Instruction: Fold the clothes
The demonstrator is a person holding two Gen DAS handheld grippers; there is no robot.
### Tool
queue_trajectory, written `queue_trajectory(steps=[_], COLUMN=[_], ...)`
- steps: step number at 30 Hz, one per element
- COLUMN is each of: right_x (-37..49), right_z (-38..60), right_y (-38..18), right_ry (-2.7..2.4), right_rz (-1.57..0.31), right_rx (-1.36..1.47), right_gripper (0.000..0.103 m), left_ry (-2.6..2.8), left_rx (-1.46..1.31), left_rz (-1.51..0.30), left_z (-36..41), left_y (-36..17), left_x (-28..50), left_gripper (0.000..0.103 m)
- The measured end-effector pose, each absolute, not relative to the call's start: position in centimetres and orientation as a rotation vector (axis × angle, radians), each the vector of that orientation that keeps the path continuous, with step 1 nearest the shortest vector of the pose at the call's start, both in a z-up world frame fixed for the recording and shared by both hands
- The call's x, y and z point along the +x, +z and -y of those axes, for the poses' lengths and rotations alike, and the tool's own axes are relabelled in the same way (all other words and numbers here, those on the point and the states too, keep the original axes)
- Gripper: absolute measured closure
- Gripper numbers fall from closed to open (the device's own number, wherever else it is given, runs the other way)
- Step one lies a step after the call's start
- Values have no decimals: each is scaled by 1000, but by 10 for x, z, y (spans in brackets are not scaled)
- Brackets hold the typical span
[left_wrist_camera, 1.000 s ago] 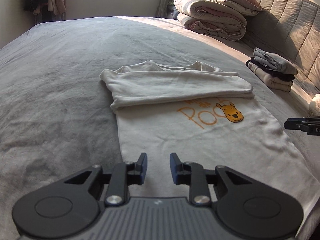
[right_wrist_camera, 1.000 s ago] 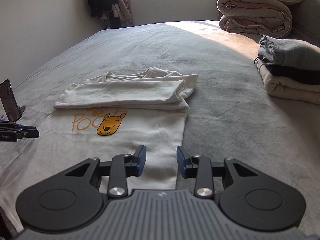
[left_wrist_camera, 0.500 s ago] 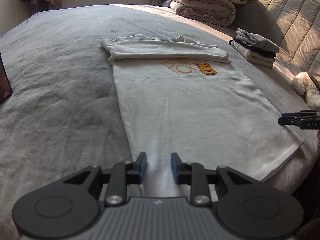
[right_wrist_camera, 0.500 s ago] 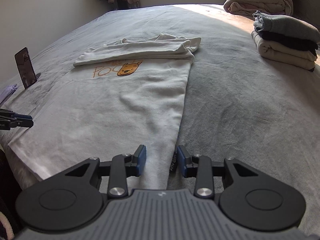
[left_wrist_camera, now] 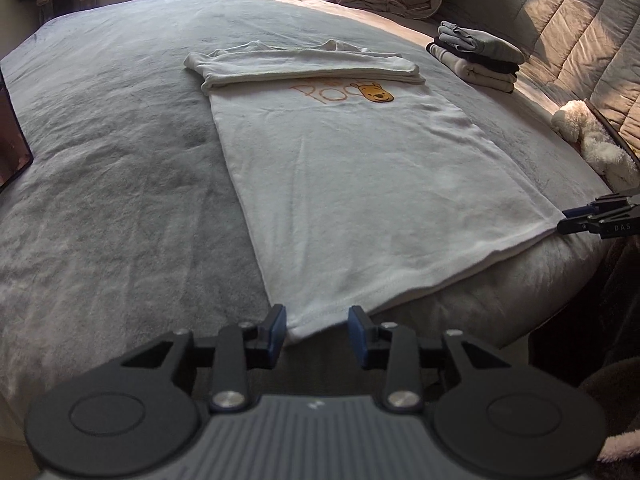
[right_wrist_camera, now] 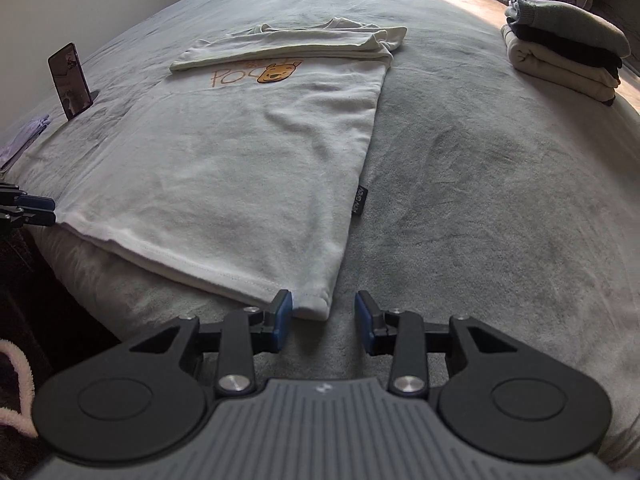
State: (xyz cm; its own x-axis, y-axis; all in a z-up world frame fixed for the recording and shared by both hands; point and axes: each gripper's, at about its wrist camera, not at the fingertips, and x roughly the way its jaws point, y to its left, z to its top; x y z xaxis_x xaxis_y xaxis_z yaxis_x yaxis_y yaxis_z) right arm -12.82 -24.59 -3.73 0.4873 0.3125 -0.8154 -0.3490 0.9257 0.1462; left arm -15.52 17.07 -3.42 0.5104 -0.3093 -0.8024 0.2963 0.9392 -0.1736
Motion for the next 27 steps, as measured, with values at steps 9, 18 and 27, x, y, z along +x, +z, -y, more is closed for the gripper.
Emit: queue_trajectory(steps=[9, 18, 27], right_x=[-126, -100, -84], right_z=[283, 307, 306], right_y=[-32, -53, -68], right_ry=[436, 468, 552], right_rz=[-1028, -1091, -1118], right_rx=[221, 568, 709], right_gripper=[62, 60, 60], left_ry=[-361, -428, -552], left_rx=[-382, -631, -793], left_rz=[-1053, -1090, -1107], left_z=[-221, -243, -239], left_y=[-50, -71, -93], left_x=[-142, -121, -105], left_gripper=[61, 59, 59])
